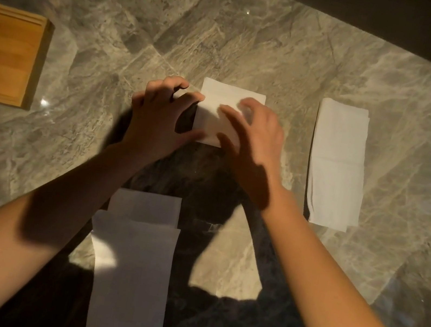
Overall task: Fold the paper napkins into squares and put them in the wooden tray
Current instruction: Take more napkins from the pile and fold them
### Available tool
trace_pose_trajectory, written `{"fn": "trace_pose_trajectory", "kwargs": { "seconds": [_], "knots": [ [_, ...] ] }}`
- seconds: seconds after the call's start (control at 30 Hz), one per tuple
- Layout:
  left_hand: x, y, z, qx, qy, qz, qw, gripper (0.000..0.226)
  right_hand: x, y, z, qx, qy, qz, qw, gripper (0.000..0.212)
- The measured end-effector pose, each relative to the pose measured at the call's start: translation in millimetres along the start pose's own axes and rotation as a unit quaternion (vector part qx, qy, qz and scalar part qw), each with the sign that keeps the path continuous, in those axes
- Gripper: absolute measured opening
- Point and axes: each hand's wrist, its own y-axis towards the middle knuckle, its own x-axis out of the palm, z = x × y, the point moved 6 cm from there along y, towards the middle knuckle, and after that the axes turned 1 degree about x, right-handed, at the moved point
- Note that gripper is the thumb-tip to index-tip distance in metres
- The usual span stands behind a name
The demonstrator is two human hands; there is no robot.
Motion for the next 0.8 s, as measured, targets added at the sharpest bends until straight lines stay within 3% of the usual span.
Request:
{"fn": "trace_pose_trajectory", "kwargs": {
  "seconds": [0.23,0.43,0.6,0.8],
  "knots": [
    [-2,-4,-2,0.006,0.014,-0.006,1.0,0.068,18,-5,16,0.015,-0.039,-0.103,0.994,0.05],
    [-2,-4,-4,0.004,0.015,-0.008,1.0,0.071,-1,-24,43,0.041,-0.05,-0.117,0.991,0.055],
    [-2,-3,0,-0.002,0.024,-0.006,1.0,0.071,-13,-27,36,0.039,-0.01,-0.067,0.997,0.052],
    [-2,-4,2,-0.016,0.024,-0.006,1.0,0.071,-13,-36,28,0.036,0.038,-0.027,0.998,0.025]
  ]
}}
